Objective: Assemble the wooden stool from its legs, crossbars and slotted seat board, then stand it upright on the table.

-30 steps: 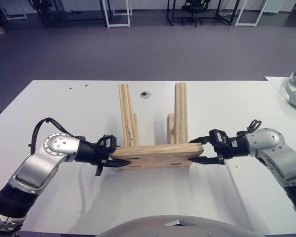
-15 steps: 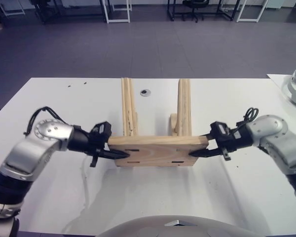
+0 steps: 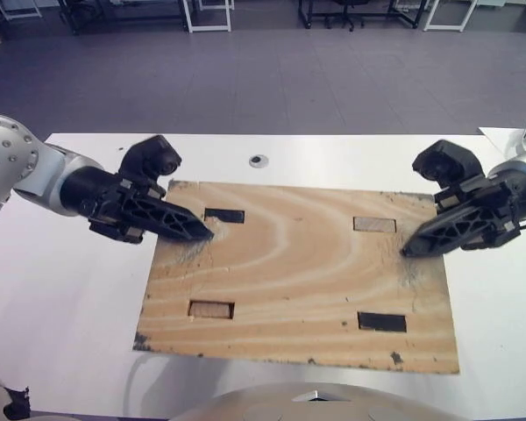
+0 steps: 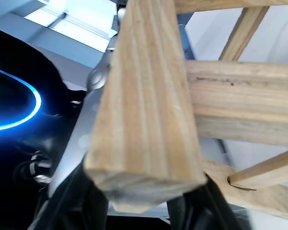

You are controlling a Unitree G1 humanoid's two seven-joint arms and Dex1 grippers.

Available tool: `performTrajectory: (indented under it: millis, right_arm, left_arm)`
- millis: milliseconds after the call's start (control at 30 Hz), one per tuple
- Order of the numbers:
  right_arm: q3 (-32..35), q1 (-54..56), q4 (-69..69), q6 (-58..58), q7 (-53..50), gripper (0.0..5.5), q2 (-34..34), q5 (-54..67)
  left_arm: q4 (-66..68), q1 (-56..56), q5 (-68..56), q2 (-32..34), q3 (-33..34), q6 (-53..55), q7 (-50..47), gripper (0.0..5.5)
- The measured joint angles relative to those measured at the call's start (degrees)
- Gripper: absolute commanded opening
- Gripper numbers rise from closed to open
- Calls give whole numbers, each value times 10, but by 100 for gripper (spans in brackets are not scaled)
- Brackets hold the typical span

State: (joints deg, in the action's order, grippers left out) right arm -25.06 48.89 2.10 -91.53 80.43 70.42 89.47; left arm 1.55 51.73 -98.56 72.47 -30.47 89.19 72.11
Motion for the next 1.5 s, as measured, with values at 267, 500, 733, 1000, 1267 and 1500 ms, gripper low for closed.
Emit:
performTrajectory:
  millis: [267,500,733,1000,1267,1500]
  right_arm:
    - [107,-238,-160,60,-180,308,-57,102]
    - [320,-353,-199,189,-342,411,-84,85]
    - [393,-431,-191,605,-485,411,-218,-278]
    - [343,-364,-331,965,-599,411,-380,-611]
    - [342,-355,-349,1058,-630,411,-476,-703]
    - [363,-360,-289,1074,-650,411,-509,-716]
  left_arm:
    - [34,-363,-153,-120,223,-234,-277,298]
    - [85,-430,-123,-106,436,-207,-346,417]
    - [72,-510,323,-204,467,-559,-427,417]
    - [122,-500,681,-405,415,-849,-609,417]
    - [211,-398,718,-402,434,-827,-514,417]
    - [276,-331,746,-403,434,-825,-460,417]
